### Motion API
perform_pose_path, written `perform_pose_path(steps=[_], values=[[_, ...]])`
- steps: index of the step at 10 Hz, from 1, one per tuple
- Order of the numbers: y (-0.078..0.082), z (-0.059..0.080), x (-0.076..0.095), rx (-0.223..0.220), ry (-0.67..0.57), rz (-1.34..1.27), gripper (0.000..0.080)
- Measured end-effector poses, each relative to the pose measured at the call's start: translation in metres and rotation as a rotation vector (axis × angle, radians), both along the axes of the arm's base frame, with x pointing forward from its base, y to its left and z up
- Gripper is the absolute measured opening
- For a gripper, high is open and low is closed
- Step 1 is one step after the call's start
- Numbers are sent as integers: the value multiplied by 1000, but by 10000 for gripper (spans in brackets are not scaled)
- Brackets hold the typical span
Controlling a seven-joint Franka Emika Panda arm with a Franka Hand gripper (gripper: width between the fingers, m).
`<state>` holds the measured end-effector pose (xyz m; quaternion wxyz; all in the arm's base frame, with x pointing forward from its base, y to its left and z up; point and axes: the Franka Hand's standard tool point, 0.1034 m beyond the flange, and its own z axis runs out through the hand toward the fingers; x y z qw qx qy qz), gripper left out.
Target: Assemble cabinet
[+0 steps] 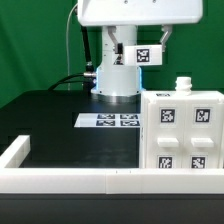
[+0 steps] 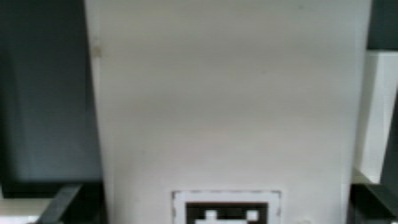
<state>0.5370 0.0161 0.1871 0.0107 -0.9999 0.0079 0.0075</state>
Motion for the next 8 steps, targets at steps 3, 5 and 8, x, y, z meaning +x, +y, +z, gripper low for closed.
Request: perform_pose_path(steps=[3, 5, 8], values=[[20, -8, 39, 7, -1, 1, 561], [27, -12, 48, 5, 2, 3, 561], [28, -14, 48, 4, 5, 4, 561]])
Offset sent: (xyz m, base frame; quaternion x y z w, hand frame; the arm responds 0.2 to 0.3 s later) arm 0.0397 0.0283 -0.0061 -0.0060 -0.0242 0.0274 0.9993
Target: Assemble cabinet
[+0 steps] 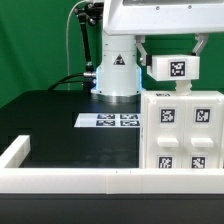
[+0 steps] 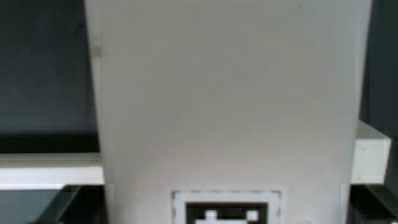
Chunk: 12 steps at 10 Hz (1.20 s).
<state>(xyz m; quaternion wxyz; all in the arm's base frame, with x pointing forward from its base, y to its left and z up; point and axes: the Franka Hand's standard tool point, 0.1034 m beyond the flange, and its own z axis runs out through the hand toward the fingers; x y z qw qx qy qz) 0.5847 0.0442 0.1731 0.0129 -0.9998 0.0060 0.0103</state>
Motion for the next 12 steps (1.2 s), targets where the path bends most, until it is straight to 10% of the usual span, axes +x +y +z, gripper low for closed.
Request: perform_pose_path(steps=[5, 12], values=[[23, 3, 27, 1, -32, 28, 561], [7, 2, 21, -1, -115, -2, 561]])
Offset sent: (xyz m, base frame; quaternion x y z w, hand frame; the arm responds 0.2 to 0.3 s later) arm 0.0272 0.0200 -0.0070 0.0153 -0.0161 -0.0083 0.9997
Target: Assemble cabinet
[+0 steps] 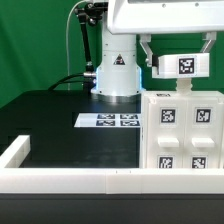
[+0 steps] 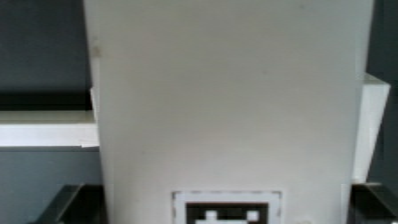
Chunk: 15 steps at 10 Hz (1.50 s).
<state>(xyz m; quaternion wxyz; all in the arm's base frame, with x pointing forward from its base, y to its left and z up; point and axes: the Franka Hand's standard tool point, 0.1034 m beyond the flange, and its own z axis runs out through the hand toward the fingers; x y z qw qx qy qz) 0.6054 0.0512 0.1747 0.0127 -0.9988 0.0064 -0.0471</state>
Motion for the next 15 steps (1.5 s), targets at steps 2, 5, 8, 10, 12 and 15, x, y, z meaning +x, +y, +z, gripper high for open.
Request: perform_pose_path(steps=[2, 5, 8, 10, 12, 15], values=[[0, 0, 0, 1, -21, -2, 561], [2, 1, 2, 7, -7, -12, 561], [1, 1, 4, 43, 55, -59, 561], [2, 0, 6, 40, 47, -55, 561], [2, 0, 4, 56, 58, -73, 561], [3, -1, 2, 67, 80, -82, 561]])
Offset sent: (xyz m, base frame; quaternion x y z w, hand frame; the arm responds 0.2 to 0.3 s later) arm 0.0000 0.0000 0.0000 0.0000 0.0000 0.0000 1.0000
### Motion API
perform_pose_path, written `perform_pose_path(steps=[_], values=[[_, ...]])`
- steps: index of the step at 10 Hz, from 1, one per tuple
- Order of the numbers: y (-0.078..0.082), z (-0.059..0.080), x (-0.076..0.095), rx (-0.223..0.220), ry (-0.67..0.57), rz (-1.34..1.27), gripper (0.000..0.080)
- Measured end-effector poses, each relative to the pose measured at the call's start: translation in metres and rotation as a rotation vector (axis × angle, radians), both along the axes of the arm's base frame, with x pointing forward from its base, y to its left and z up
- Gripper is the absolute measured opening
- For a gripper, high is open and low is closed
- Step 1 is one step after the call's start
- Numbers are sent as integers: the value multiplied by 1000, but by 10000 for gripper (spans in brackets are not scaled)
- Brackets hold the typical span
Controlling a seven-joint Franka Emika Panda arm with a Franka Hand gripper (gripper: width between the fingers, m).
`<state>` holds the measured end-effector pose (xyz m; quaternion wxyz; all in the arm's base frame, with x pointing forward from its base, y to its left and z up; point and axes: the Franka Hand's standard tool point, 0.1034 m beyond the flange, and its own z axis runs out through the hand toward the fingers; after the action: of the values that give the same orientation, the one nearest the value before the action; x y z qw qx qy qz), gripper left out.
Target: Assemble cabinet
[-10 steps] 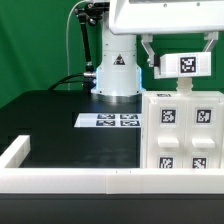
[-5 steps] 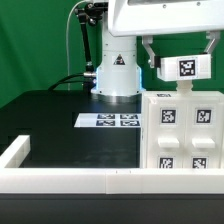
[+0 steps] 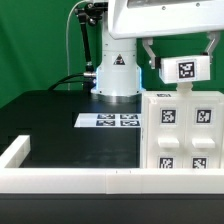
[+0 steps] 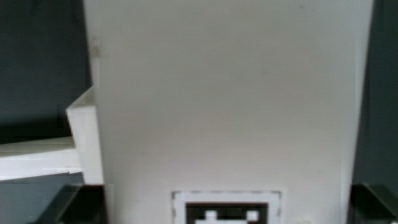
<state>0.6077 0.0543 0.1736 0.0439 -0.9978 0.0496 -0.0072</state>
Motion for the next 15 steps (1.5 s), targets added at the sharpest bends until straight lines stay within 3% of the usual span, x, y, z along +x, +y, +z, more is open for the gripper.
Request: perform_pose_path(steps=[5, 15], values=[[11, -11, 3, -4, -28, 27, 561], [11, -10, 10, -5, -75, 0, 561]])
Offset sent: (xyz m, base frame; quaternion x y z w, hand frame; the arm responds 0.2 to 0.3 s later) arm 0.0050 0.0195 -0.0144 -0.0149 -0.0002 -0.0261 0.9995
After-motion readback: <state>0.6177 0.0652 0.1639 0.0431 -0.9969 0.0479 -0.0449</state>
